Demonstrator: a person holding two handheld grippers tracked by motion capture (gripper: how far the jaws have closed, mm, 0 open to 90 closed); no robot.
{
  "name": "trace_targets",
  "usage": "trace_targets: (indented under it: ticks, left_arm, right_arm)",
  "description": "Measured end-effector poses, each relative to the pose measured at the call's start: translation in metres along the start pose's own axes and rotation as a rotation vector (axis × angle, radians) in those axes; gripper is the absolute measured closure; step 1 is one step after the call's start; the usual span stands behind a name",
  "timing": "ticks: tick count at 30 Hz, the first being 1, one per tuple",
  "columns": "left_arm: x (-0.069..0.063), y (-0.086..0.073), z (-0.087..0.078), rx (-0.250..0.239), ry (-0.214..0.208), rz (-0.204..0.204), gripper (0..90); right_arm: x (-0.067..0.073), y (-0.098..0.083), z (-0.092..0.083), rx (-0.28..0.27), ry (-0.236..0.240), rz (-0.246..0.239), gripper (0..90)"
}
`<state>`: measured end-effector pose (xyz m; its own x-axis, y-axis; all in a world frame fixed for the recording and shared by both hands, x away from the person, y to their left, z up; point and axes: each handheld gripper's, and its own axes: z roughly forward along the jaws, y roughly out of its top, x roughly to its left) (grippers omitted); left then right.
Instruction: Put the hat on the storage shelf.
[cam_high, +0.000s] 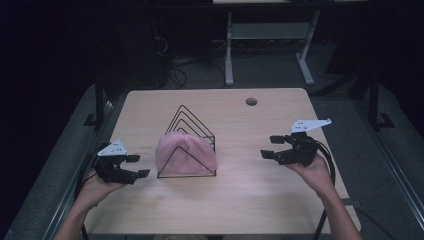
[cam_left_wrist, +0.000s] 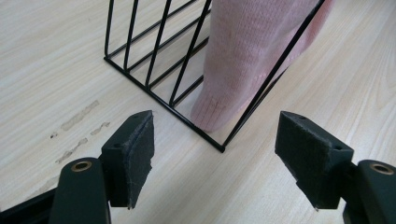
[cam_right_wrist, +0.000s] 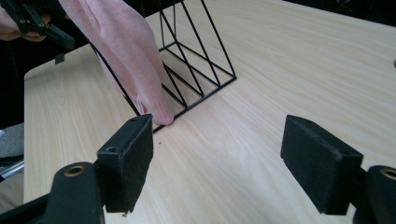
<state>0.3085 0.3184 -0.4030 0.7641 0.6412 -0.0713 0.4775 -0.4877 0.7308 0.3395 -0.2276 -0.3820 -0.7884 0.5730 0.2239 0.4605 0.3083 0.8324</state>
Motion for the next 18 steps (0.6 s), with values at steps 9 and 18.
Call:
trace_targets:
  ticks: [9,18]
  left_arm:
    - [-0.002,-0.009,0.001,0.0,0.007,-0.012,26.9]
    - [-0.003,-0.021,0.001,0.003,0.006,-0.039,26.8]
  right_arm:
    - [-0.006,-0.028,-0.015,-0.01,-0.027,0.047,24.4]
    - [-0.012,-0.069,-0.03,0.015,-0.055,0.107,23.7]
